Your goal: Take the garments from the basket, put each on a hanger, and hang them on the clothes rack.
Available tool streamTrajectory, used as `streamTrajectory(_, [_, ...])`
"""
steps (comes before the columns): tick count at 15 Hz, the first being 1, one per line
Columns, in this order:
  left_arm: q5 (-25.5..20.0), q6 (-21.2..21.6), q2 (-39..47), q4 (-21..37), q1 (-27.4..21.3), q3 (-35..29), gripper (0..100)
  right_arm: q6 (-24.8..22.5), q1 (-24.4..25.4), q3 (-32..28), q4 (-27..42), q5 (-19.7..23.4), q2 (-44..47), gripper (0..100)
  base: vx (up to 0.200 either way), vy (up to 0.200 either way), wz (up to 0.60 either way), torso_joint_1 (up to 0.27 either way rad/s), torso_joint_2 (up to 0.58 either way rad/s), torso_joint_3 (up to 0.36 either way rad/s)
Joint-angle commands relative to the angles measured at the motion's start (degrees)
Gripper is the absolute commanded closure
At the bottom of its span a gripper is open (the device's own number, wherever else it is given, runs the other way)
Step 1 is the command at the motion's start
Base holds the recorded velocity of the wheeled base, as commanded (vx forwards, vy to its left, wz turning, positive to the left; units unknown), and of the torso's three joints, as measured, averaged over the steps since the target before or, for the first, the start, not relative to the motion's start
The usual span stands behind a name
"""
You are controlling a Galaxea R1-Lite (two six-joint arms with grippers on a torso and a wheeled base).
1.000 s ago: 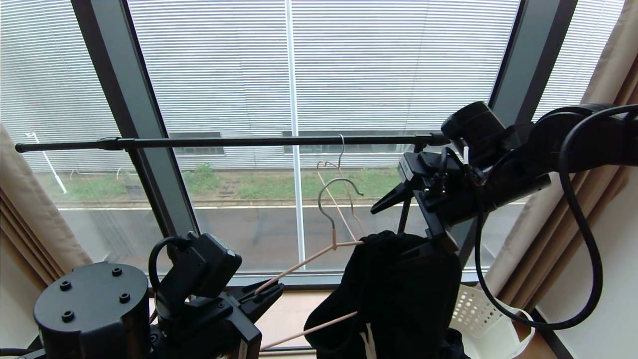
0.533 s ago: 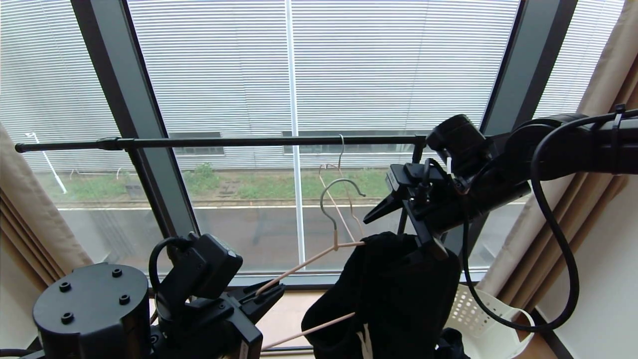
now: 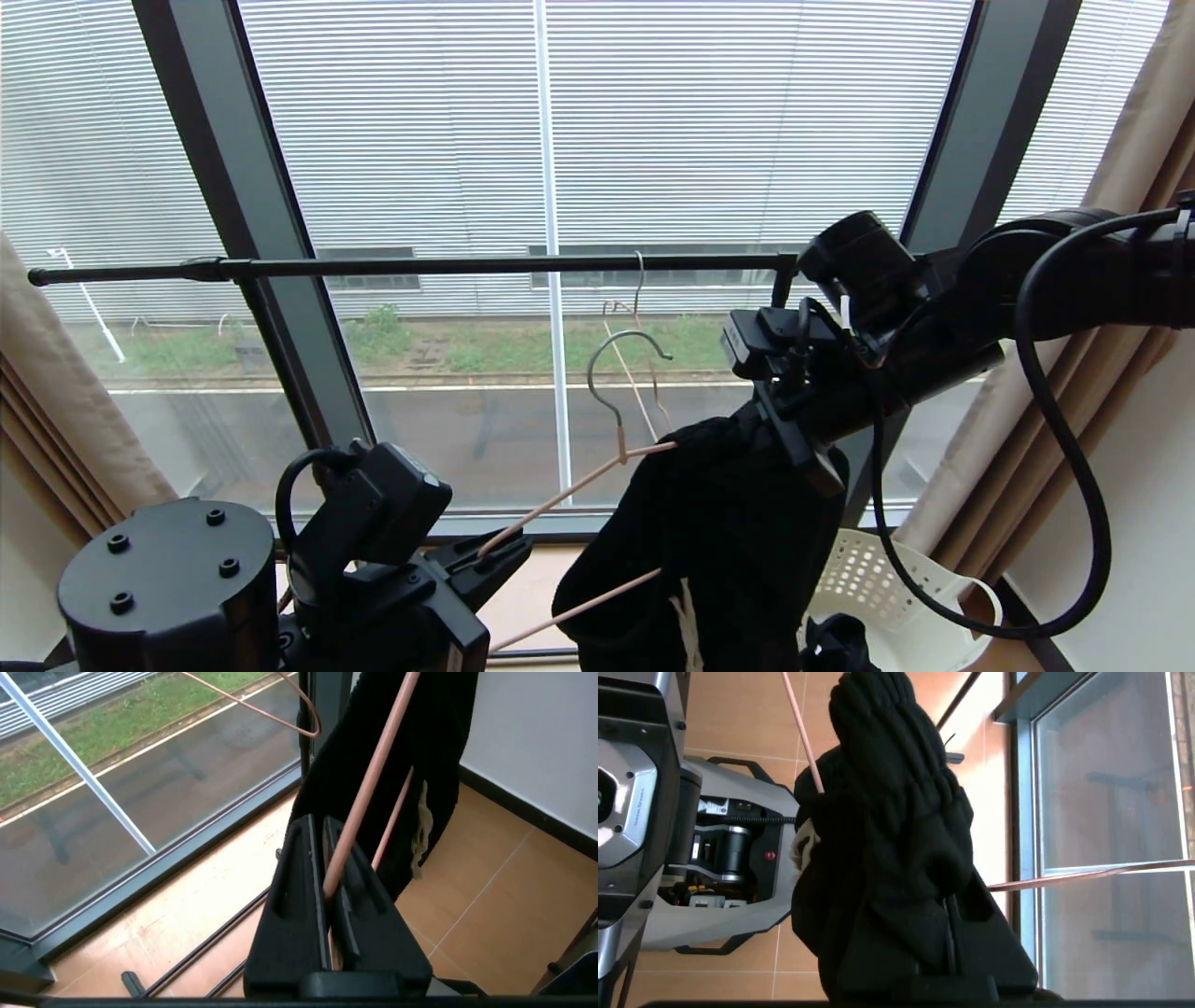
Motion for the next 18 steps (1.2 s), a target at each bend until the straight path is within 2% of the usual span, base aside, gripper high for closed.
streamTrajectory(1, [0.17,0.22,0.19,0.22,0.01,0.71,100,0.03,0.09,1.33,-0.03,0.05,-2.27,100,0.0,0.0,0.0,0.0,0.0,0.0])
streamTrajectory(2, [0.17,0.13,0.1,0.22,0.1,0.45,0,0.03,0.09,2.12,-0.03,0.05,-2.8,100,0.0,0.0,0.0,0.0,0.0,0.0])
streamTrajectory(5, [-1.06,-0.05,-3.77,0.22,0.45,1.85,0,0.03,-0.08,3.7,-0.12,-0.04,-3.76,100,0.0,0.0,0.0,0.0,0.0,0.0])
streamTrajectory(7, [-8.45,-0.31,-9.04,0.22,5.55,4.23,0,0.03,-0.96,4.14,-0.03,-0.04,-4.03,100,0.0,0.0,0.0,0.0,0.0,0.0])
streamTrajectory(8, [-13.9,-1.19,-12.38,0.31,10.65,4.84,0,0.03,-1.84,4.58,-0.12,0.05,-4.03,100,0.0,0.0,0.0,0.0,0.0,0.0])
streamTrajectory(9, [-14.25,-1.28,-12.56,0.31,11.0,4.84,0,0.03,-1.93,4.67,-0.12,0.05,-4.03,100,0.0,0.0,0.0,0.0,0.0,0.0])
streamTrajectory(11, [-30.24,-10.86,-17.04,0.31,24.89,4.58,0,0.03,-3.51,5.73,-0.21,0.14,-4.82,100,0.0,0.0,0.0,0.0,0.0,0.0])
streamTrajectory(12, [-34.55,-12.7,-17.04,0.31,28.58,4.31,0,0.03,-3.6,5.99,-0.12,0.14,-5.17,100,0.0,0.0,0.0,0.0,0.0,0.0])
streamTrajectory(13, [-39.56,-14.46,-16.87,0.4,32.8,3.79,0,0.03,-3.77,6.52,-0.21,0.22,-5.79,100,0.0,0.0,0.0,0.0,0.0,0.0])
streamTrajectory(14, [-45.8,-17.98,-13.53,0.31,37.98,2.82,0,0.03,-4.04,7.31,-0.21,0.31,-7.02,100,0.0,0.0,0.0,0.0,0.0,0.0])
streamTrajectory(16, [-48.35,-20.53,-7.2,0.22,41.68,0.27,0,0.12,-4.3,8.63,-0.3,2.68,-8.86,100,0.0,0.0,0.0,0.0,0.0,0.0])
streamTrajectory(18, [-48.44,-21.05,2.21,0.31,42.2,-3.95,0,0.12,-5.27,9.86,-0.65,3.92,-11.15,100,0.0,0.0,0.0,0.0,0.0,0.0])
